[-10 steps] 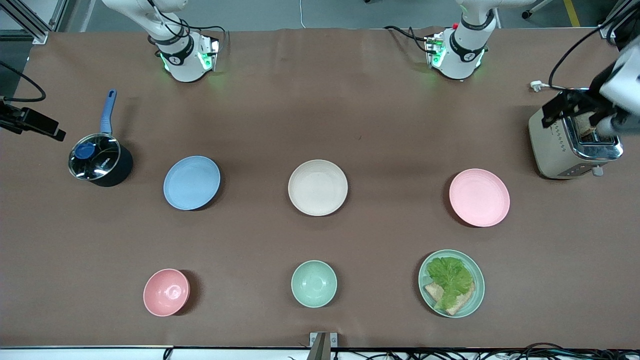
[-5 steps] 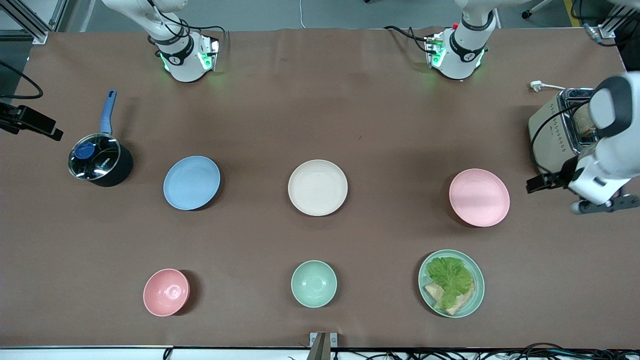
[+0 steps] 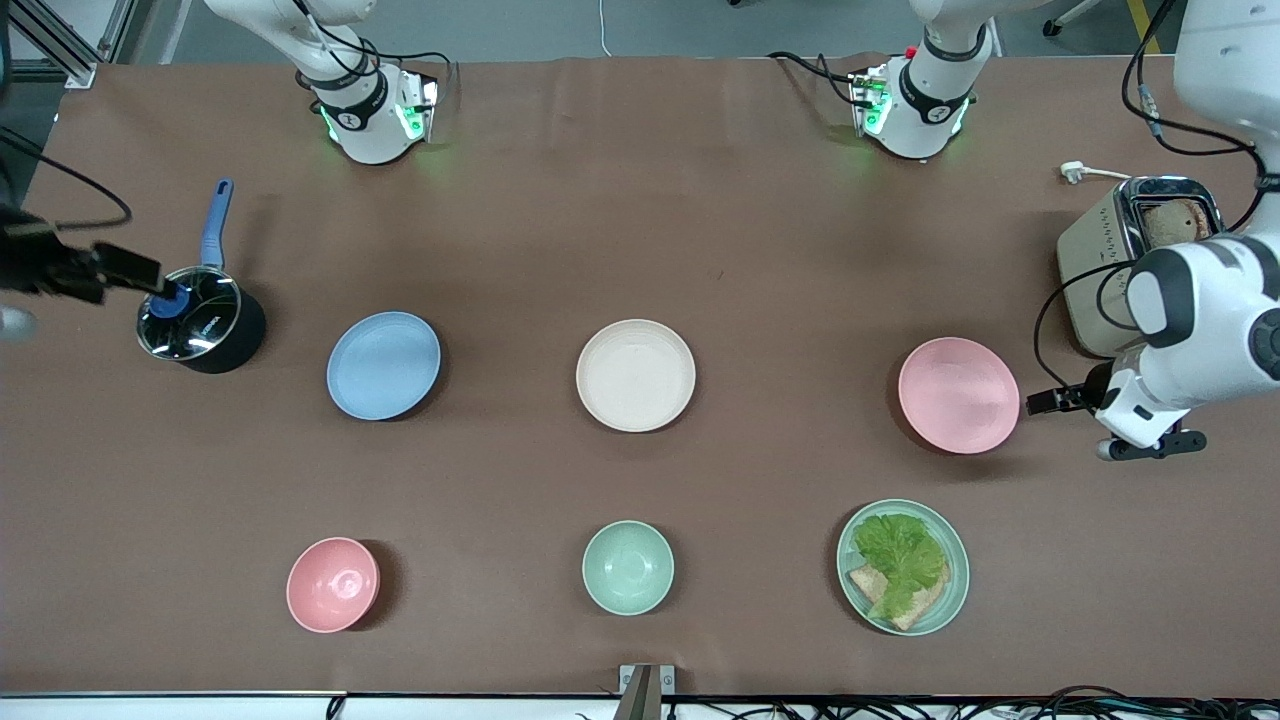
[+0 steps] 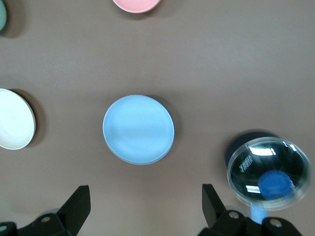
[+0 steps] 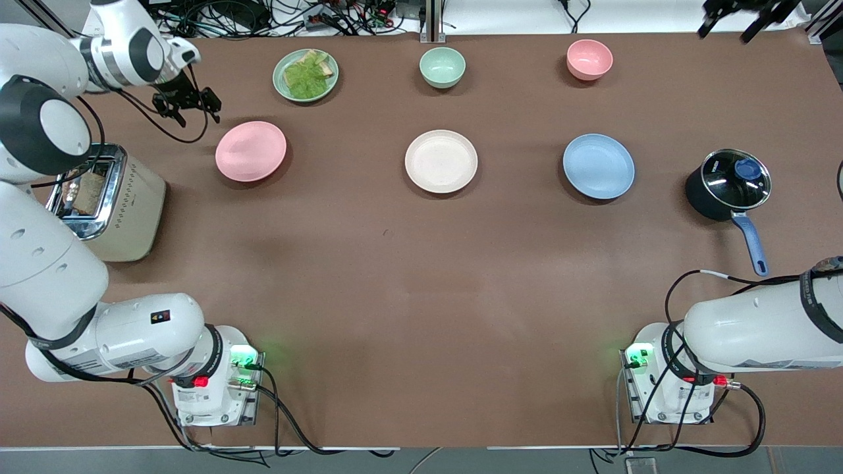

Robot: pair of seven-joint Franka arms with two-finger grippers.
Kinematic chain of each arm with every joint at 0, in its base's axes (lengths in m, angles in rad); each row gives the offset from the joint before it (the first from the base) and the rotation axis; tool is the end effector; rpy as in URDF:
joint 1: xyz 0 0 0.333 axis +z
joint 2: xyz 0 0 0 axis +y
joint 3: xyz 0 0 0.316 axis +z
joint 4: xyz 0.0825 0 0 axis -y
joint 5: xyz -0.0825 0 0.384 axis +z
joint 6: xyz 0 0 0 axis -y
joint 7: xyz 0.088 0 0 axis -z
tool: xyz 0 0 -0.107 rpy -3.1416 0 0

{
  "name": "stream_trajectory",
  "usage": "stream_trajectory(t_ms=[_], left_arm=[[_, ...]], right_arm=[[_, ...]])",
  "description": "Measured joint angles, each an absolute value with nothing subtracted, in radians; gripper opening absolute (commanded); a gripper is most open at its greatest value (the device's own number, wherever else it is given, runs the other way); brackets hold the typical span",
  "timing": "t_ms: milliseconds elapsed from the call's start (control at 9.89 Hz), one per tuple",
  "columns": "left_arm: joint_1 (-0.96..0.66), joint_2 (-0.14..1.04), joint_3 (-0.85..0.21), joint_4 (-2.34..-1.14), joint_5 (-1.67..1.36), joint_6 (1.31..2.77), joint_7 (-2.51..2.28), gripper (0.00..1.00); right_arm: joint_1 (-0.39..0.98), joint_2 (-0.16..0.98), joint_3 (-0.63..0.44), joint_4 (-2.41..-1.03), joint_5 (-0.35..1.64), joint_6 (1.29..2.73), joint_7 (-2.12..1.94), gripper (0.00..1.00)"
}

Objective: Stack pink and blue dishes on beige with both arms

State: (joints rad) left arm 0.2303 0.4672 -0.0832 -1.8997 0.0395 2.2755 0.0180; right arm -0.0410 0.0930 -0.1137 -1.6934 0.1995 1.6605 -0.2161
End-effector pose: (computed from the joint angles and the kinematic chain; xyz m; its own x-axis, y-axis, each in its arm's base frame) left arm 0.6143 0.0944 0.2476 0.9901 0.1082 -0.0890 0.1096 -0.9939 0.0114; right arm 0.5749 -0.0675 0.5232 0.9957 0.0395 -0.0843 0.0213 -0.9783 -0.2061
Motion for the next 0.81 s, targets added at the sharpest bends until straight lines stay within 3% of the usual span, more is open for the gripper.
stream_trajectory(t_ms=[303,506,809], left_arm=[[0.230,0.531,-0.101,-1.906,0.030,2.315,0.018,0.62],[0.229,0.546,-0.107,-1.907,0.018,2.316,0.018,0.37],[0.229,0.547,-0.118,-1.907,0.018,2.316,0.018,0.06]], right_arm=[[-0.050,0.134,-0.141,-1.970,0.338,1.973,-0.428,1.00],[-0.049,0.217,-0.138,-2.053,0.477,2.108,-0.610,1.00],[-0.048,0.368,-0.138,-2.118,0.672,2.290,-0.889,1.00]])
